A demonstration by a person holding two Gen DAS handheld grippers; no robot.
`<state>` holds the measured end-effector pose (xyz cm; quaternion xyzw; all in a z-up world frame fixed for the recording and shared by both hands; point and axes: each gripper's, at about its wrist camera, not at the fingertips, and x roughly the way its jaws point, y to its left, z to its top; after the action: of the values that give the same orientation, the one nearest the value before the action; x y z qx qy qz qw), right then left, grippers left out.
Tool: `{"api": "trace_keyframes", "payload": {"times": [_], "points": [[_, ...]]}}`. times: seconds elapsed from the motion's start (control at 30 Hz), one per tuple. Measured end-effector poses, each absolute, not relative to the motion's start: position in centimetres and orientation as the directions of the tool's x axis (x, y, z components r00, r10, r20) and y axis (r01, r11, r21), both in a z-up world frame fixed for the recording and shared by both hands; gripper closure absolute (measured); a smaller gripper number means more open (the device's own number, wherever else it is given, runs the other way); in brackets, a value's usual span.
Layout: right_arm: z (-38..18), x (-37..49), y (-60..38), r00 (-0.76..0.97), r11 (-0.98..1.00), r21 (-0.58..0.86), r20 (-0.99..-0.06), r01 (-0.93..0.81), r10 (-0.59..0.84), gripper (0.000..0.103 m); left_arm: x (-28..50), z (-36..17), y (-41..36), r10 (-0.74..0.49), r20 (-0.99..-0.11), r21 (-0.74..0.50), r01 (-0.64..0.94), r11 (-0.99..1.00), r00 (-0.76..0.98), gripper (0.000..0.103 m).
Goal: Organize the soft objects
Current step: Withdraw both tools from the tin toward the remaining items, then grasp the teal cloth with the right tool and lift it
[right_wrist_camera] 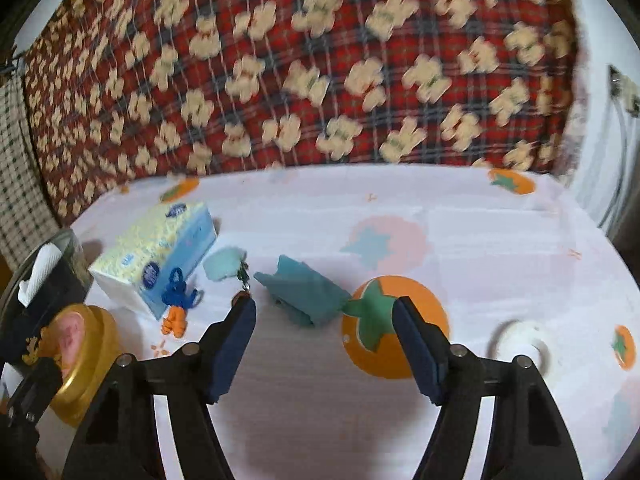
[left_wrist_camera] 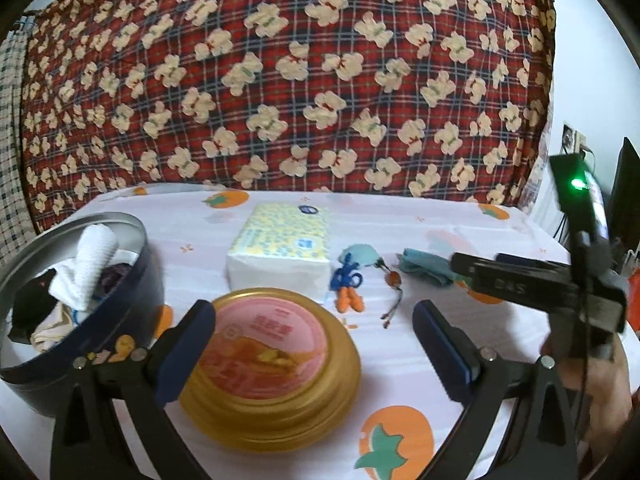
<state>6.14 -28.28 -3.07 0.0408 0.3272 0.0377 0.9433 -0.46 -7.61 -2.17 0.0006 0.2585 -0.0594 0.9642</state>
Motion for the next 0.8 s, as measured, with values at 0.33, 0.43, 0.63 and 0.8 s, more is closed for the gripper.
{"api": "trace_keyframes", "payload": {"times": [0.33,0.43,0.63,0.8], "points": [[-4.6,11.8,-27.9,0.673,0.983,0.103,-0.717,-0.155,0.181,0.030,1.1,-2.0,-9.0,-0.135,-0.550,-0.047,0.130,0.990,0.824,0.008],[-5.1,12.8,-27.8,0.637,0.972,0.127,-0.737,-0.195,0.224,0.041,1.5,-1.8,-9.3,-0.132,-0.557,-0.050,0.126,0.991,0.820,0.008],[-5.5,13.4,-27.4,0.608,0.958,0.149,-0.746,-0.246,0.272,0.065,2.1,-1.9,-9.8,-0.123,-0.574,-0.063,0.106,0.992,0.809,0.008],[-5.7,13.3,-29.5,0.611,0.948,0.242,-0.724,-0.208,0.319,0.085,2.5,-1.5,-11.3,-0.117,-0.569,-0.047,0.109,0.993,0.814,0.008]]}}
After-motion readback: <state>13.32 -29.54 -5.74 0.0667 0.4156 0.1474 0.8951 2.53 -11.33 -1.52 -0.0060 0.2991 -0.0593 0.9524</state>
